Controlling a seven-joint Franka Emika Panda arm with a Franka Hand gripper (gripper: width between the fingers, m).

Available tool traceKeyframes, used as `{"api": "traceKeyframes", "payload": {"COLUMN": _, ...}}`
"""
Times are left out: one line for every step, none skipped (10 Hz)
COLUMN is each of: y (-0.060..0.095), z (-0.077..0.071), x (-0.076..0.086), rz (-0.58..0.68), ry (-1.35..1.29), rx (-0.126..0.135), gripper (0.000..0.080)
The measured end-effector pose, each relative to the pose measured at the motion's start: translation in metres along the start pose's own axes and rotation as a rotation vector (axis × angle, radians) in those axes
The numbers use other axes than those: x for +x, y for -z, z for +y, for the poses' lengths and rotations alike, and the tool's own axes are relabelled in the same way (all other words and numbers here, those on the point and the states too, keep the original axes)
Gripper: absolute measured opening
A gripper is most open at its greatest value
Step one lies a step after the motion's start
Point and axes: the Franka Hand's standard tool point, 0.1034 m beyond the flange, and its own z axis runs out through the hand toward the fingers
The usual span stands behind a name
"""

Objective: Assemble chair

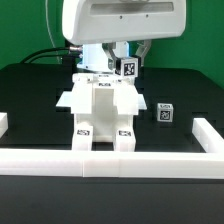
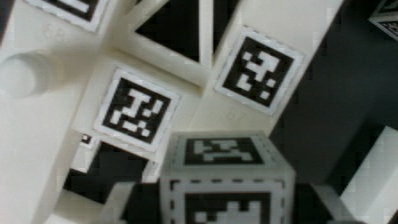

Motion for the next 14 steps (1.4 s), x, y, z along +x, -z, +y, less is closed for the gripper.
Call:
{"api": "traceKeyframes", "payload": {"y": 0.0003, "z": 0.0006, "x": 0.0005, "rz": 0.006, "ry": -0.005, "rx": -0.003, "gripper": 0.0284}}
{"api": "traceKeyframes", "payload": {"y": 0.0003, "z": 0.0009, "x": 0.0004, "rz": 0.006, "ry": -0.005, "rx": -0.003, "gripper": 0.0284}}
{"api": "traceKeyframes", "payload": {"y": 0.0004, "z": 0.0009, "x": 0.0004, "rz": 0.006, "ry": -0.005, "rx": -0.003, "gripper": 0.0284}}
{"api": "traceKeyframes", "payload": {"y": 0.0001, "z": -0.0008, "x": -0.0007, "rz": 0.000, "ry": -0.019, "rx": 0.001, "gripper": 0.0284}}
{"api": "traceKeyframes", "payload": {"y": -0.0021, "z": -0.0043, "x": -0.0025, "rz": -0.004, "ry": -0.023, "rx": 0.003, "gripper": 0.0284}}
{"api": "traceKeyframes", "payload": {"y": -0.0037, "z": -0.0054, "x": -0.0038, "rz": -0.008, "ry": -0.022, "rx": 0.005, "gripper": 0.0284}}
{"api": "traceKeyframes", "payload": {"y": -0.0045, "z": -0.0052, "x": -0.0042, "rz": -0.009, "ry": -0.023, "rx": 0.005, "gripper": 0.0284}}
{"api": "traceKeyframes", "payload": {"y": -0.0075, "z": -0.0045, "x": -0.0053, "rz": -0.014, "ry": -0.023, "rx": 0.006, "gripper": 0.0284}}
{"api": "traceKeyframes", "payload": {"y": -0.0080, "z": -0.0028, "x": -0.0037, "rz": -0.008, "ry": -0.024, "rx": 0.001, "gripper": 0.0284}}
{"api": "traceKeyframes", "payload": {"y": -0.0084, "z": -0.0014, "x": -0.0027, "rz": -0.007, "ry": -0.024, "rx": 0.000, "gripper": 0.0284}}
{"api": "traceKeyframes", "payload": {"y": -0.0083, "z": 0.0011, "x": -0.0003, "rz": -0.005, "ry": -0.025, "rx": -0.003, "gripper": 0.0284}}
{"api": "traceKeyframes", "payload": {"y": -0.0080, "z": 0.0031, "x": 0.0023, "rz": -0.002, "ry": -0.025, "rx": -0.006, "gripper": 0.0284}}
{"api": "traceKeyframes", "payload": {"y": -0.0077, "z": 0.0037, "x": 0.0036, "rz": -0.001, "ry": -0.025, "rx": -0.007, "gripper": 0.0284}}
{"api": "traceKeyframes", "payload": {"y": -0.0078, "z": 0.0036, "x": 0.0035, "rz": -0.001, "ry": -0.025, "rx": -0.007, "gripper": 0.0284}}
